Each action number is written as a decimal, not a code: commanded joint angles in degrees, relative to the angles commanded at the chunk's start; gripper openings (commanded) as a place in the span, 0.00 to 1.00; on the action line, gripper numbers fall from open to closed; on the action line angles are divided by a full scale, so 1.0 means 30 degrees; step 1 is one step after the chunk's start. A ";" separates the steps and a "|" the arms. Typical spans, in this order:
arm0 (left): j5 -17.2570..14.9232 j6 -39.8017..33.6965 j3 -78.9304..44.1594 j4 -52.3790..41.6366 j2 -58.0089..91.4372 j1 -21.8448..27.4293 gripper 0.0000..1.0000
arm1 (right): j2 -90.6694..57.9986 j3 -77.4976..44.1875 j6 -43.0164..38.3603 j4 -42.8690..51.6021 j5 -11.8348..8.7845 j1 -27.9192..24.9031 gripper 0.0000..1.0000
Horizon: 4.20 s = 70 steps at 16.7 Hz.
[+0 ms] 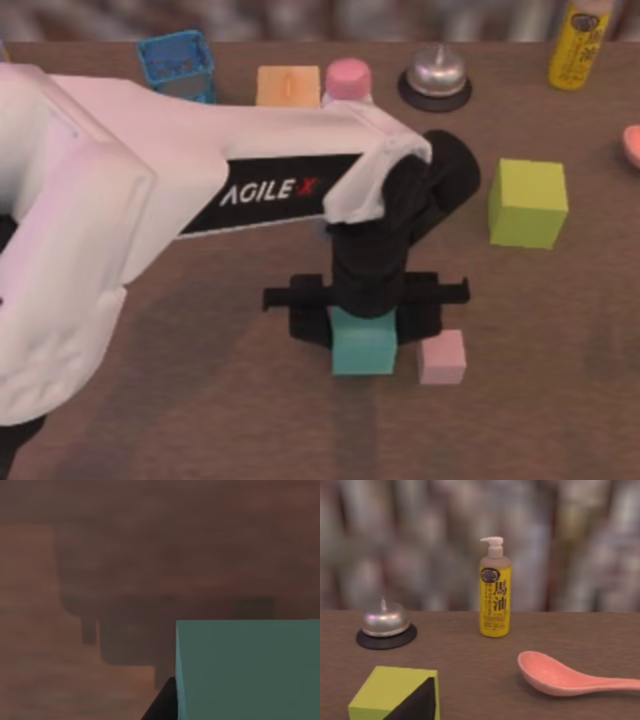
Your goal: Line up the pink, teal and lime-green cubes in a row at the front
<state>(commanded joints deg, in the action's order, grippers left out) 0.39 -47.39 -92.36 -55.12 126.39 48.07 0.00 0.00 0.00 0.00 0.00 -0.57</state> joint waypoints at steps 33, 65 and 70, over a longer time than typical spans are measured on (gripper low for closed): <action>0.0013 -0.0076 -0.3302 -0.4636 -0.1344 -0.0342 1.00 | 0.0000 0.0000 0.0000 0.0000 0.0000 0.0000 1.00; -0.0066 1.5002 3.0076 1.7560 -4.0973 -1.6093 1.00 | -4.4533 -4.0570 -0.6809 2.6320 0.0278 -0.4126 1.00; -0.0130 1.5795 3.0786 1.8373 -4.2132 -1.6406 1.00 | -4.5603 -4.1917 -0.6981 2.6312 0.0096 -0.4476 1.00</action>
<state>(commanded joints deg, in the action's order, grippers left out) 0.00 0.00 0.00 0.00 0.00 -1.15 -136.81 -125.75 -20.94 78.94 0.29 -14.00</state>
